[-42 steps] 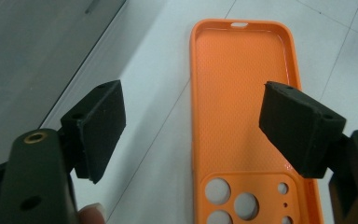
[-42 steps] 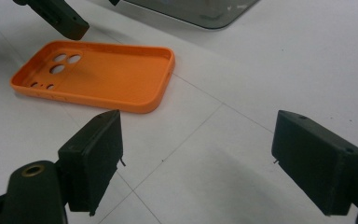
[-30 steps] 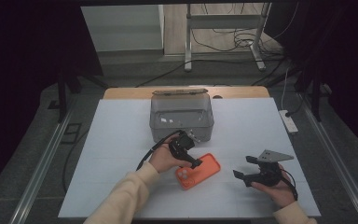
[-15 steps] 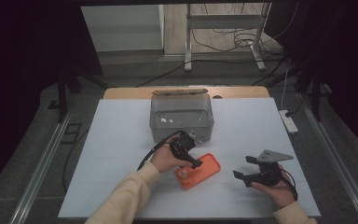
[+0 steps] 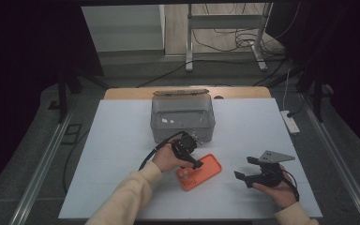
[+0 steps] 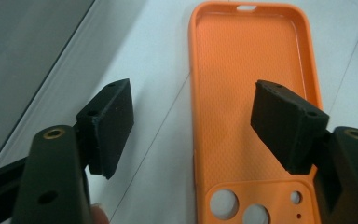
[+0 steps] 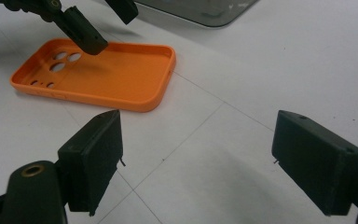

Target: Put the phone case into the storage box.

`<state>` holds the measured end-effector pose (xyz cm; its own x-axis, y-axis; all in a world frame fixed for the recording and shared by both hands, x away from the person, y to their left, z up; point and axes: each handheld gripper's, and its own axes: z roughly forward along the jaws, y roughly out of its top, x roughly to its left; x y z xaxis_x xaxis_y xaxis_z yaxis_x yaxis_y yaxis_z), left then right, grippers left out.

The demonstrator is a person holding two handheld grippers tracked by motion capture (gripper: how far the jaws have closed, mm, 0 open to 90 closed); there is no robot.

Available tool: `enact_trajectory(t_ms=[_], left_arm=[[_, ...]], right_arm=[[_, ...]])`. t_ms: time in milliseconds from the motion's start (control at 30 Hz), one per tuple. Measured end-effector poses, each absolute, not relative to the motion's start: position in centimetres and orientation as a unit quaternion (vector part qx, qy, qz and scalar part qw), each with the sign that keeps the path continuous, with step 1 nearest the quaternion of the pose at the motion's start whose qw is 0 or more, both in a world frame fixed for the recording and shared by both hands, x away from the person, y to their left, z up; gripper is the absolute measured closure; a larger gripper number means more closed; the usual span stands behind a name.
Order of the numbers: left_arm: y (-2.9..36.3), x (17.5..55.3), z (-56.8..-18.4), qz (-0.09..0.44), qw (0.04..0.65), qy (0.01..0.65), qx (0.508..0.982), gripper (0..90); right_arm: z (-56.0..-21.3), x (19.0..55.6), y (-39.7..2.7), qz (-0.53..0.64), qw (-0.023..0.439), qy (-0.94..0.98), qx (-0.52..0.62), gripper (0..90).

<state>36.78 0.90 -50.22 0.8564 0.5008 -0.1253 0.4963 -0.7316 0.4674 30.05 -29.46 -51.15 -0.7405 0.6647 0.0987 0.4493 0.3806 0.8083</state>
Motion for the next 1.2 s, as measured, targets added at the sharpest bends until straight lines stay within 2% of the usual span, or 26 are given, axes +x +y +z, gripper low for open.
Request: enact_trajectory(t_ms=[1200], left_arm=[[1.25, 37.70, -50.44, -0.019, 0.201, 0.285, 0.937, 54.3]], right_arm=[[-51.17, 30.07, -29.44, 0.442, 0.122, 0.822, 0.339, 16.3]])
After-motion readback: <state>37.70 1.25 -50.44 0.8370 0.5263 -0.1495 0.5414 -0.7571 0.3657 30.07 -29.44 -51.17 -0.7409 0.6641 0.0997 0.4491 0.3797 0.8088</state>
